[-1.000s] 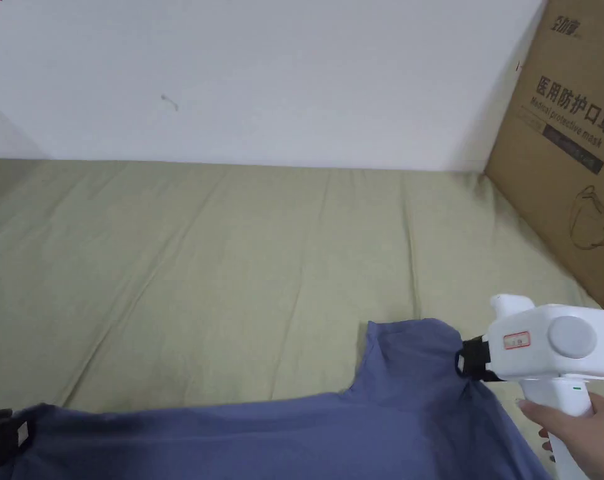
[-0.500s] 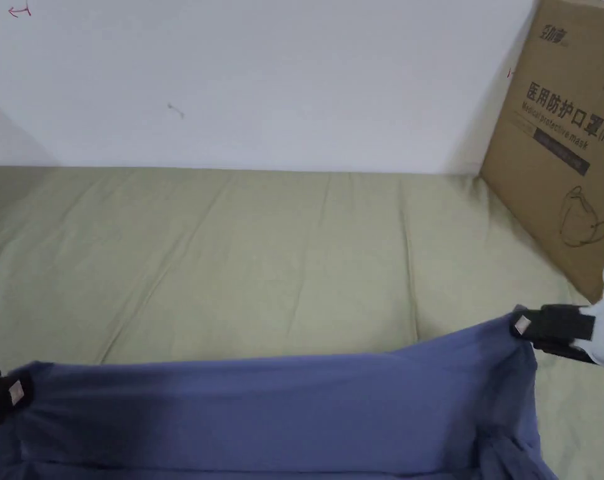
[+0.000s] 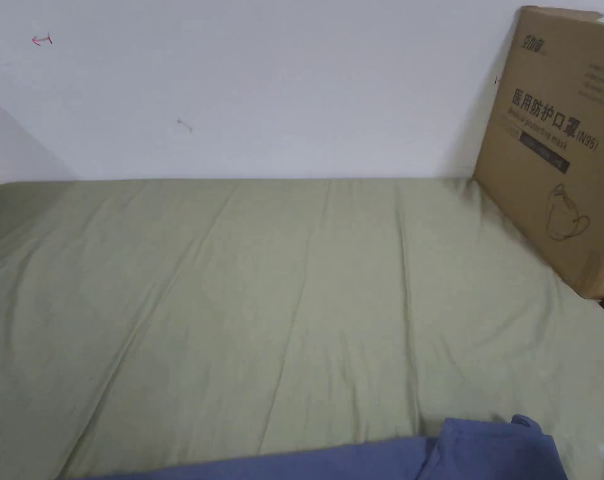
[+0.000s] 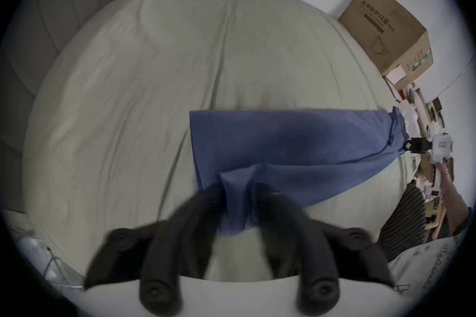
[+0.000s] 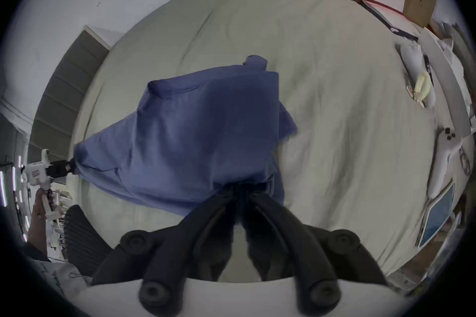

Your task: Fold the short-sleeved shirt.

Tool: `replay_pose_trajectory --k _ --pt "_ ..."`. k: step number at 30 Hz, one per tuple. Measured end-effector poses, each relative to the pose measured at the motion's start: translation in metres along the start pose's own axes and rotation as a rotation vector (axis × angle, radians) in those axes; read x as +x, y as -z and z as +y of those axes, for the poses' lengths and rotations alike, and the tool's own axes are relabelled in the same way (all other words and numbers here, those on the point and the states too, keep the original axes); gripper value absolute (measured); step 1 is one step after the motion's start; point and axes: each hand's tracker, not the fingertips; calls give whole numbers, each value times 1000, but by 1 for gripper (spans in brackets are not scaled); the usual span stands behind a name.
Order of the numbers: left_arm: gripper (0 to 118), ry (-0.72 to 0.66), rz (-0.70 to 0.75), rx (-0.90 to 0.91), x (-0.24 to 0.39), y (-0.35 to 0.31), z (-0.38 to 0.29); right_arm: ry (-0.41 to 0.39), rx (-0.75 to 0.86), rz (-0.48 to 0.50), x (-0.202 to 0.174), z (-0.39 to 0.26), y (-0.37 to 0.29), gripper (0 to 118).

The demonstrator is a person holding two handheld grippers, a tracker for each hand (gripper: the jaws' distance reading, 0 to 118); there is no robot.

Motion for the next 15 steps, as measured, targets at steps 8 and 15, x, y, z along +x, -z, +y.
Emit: replay_pose_trajectory --k 8,15 --pt "112 -46 -88 303 34 -68 16 -108 286 33 -29 24 -51 118" --pt "117 31 -109 860 130 -122 35 -98 938 156 -116 13 -120 118"
